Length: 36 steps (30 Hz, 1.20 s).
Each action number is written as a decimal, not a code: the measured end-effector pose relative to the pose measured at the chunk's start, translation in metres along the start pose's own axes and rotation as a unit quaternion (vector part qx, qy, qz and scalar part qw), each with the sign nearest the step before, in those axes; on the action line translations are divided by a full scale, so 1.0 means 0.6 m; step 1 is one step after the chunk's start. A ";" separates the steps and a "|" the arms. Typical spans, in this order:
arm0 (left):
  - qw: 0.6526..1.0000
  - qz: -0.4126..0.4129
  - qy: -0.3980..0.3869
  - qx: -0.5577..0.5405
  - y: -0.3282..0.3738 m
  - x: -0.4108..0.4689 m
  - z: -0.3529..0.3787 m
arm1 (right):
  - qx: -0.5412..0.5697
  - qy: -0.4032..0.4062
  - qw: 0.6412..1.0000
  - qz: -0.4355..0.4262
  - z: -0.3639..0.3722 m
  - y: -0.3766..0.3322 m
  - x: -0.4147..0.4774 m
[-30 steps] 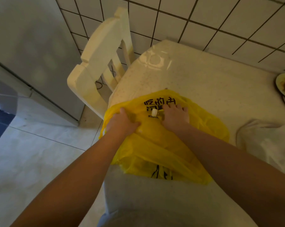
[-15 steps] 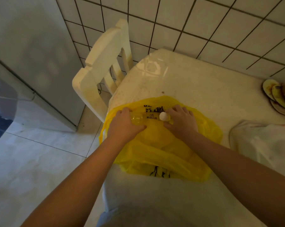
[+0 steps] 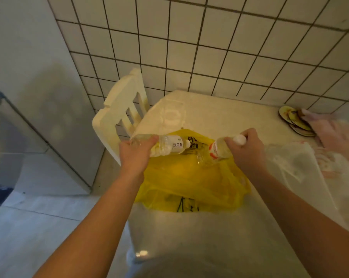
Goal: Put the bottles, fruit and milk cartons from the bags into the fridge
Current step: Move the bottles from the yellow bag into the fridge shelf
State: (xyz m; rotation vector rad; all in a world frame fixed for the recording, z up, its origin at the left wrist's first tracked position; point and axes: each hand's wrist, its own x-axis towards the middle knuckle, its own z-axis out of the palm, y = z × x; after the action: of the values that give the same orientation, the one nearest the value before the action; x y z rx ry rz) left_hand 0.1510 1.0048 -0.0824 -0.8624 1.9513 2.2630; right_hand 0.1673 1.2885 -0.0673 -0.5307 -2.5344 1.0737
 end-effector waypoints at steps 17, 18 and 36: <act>0.909 -0.176 -0.343 -0.159 -0.182 -0.345 -0.200 | 0.178 0.057 0.982 -0.006 -0.148 0.009 -0.354; 0.915 -0.156 -0.344 -0.142 -0.196 -0.366 -0.215 | 0.176 0.048 0.983 -0.015 -0.150 0.009 -0.377; 0.991 0.091 -0.013 0.095 -0.263 -0.501 -0.590 | 0.185 -0.239 0.940 -0.158 0.006 -0.171 -0.727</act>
State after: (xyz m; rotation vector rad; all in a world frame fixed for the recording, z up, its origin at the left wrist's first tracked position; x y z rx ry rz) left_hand 0.5998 0.8101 -0.1188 -0.6571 2.2738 2.1148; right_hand 0.5256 1.0197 -0.0636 0.2673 -2.5671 1.6481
